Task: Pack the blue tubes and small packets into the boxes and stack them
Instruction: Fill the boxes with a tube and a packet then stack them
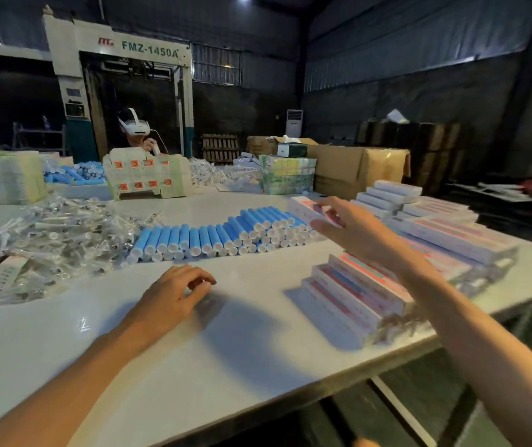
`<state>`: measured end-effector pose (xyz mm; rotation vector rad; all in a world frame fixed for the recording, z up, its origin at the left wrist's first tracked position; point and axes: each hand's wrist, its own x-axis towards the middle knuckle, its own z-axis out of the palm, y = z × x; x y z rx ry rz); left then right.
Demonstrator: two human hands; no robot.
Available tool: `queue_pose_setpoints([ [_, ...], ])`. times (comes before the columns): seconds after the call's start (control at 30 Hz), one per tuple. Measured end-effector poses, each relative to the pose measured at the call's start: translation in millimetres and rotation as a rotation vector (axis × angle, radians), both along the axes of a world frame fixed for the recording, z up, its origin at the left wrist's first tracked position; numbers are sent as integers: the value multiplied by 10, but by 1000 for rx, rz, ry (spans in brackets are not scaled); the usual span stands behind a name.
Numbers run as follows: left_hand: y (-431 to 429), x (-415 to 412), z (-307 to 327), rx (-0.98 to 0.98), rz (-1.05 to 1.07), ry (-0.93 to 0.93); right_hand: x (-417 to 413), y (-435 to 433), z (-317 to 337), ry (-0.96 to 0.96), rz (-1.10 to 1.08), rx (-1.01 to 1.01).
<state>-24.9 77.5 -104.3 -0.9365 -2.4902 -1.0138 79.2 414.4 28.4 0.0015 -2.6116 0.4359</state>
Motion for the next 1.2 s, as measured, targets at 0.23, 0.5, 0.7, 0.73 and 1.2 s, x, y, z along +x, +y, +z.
queue_pose_setpoints([
  [0.23,-29,64,37,-82,-80,7,351,1158,11,-62,-391,242],
  [0.5,-55,18,-3,-112,-85,-22,503,1394,-138,-147,-585,407],
  [0.7,-46,10,6,-124,-55,-20,337,770,-17,135,-429,301],
  [0.73,-40,15,15,-116,-41,-17,244,539,25,176,-327,198],
  [1.2,-356,-5,277,-293,501,235,-1312,-2158,-1179,-98,464,-678],
])
